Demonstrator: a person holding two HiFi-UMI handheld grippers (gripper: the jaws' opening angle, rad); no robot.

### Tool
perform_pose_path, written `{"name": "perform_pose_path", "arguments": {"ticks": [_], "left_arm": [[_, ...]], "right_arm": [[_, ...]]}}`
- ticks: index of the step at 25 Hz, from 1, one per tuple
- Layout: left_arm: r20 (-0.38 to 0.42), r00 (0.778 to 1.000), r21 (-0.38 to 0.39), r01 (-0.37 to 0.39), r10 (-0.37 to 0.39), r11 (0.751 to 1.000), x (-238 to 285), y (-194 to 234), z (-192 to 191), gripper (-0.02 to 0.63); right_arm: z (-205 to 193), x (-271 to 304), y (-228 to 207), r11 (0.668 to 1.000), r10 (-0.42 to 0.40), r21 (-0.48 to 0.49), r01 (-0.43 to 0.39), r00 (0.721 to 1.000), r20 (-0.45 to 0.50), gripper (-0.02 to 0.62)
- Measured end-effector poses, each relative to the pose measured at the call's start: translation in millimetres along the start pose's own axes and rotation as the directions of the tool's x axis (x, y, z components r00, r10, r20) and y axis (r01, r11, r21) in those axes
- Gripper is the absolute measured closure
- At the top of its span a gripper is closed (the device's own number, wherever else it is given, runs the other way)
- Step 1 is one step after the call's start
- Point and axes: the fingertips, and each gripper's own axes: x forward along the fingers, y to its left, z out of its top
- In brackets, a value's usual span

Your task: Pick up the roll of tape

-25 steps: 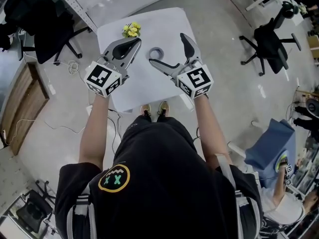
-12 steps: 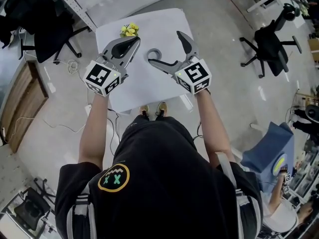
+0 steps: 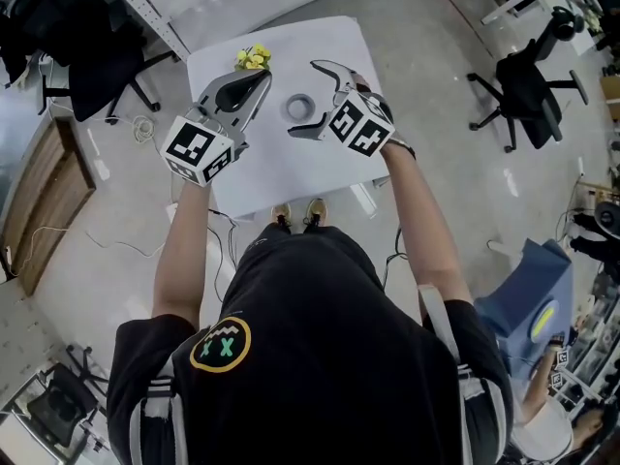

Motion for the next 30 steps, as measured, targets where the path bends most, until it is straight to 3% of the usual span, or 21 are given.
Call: {"name": "perform_pose_path", "arguments": {"ticks": [5, 12, 20, 30], "left_arm": [[0.004, 1.0, 0.004, 0.007, -0.007, 1.0, -2, -5, 4, 0.586], [0.006, 1.0, 0.001, -0.001, 0.001, 1.0, -8, -8, 4, 0.586], [0.015, 1.0, 0.003, -0.011, 0.011, 1.0, -11, -10, 9, 0.586], [0.021, 1.0, 0.002, -0.023, 0.023, 1.0, -7, -4, 11, 0.586]], "right_arm": [[-26, 28, 10, 0.983, 0.1, -0.13, -0.126, 0.977, -0.187, -0.003], [-69, 65, 22, 0.943, 0.168, -0.207, -0.262, 0.908, -0.385, -0.003], [-104, 98, 32, 0.926, 0.199, -0.205, -0.317, 0.871, -0.449, -0.003], [-165, 144, 44, 0.923, 0.245, -0.134, -0.361, 0.818, -0.52, -0.003]]}}
